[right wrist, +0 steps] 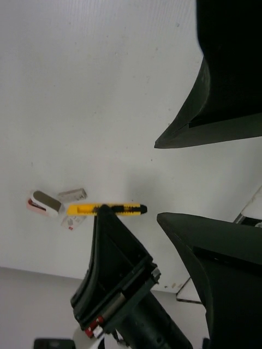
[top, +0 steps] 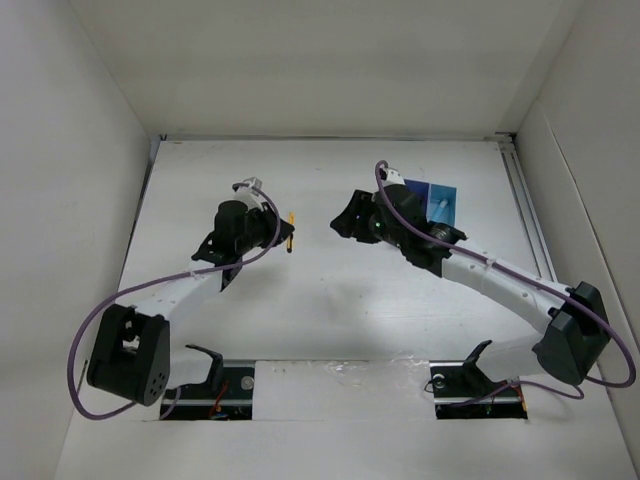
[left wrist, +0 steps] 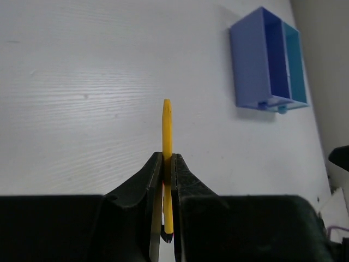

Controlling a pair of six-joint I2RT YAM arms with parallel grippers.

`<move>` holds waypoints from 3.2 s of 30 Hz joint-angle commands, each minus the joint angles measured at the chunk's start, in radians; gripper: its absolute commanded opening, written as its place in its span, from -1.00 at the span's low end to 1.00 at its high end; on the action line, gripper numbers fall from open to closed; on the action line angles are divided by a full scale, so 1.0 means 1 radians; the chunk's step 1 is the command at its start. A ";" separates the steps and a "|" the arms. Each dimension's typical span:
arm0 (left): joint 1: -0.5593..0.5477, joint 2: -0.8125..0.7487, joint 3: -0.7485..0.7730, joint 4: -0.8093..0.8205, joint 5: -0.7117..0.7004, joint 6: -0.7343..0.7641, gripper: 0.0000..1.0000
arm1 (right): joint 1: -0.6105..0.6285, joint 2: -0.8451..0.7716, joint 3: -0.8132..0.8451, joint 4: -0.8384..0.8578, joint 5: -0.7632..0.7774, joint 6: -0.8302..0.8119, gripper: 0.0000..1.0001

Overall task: Sort the stationery into containers
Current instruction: Pick up the stationery from the center of the board, then place the stationery in the storage box.

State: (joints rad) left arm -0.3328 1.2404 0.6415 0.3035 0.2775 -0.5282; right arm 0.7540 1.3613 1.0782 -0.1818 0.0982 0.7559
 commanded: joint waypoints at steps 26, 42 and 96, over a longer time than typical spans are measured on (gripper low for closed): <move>-0.003 0.102 -0.098 0.480 0.430 -0.044 -1.00 | 0.059 0.280 0.192 0.091 -0.054 0.056 0.02; -0.003 0.074 -0.126 0.519 0.468 -0.072 -1.00 | 0.068 0.334 0.222 0.131 0.047 0.085 -0.06; -0.003 0.042 -0.154 0.609 0.523 -0.110 0.41 | -0.057 0.251 0.181 -0.005 0.253 0.082 -1.00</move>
State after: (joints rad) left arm -0.3344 1.3365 0.5072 0.8314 0.7586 -0.6315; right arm 0.7391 1.6905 1.2636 -0.1562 0.2626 0.8490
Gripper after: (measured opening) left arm 0.695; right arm 0.225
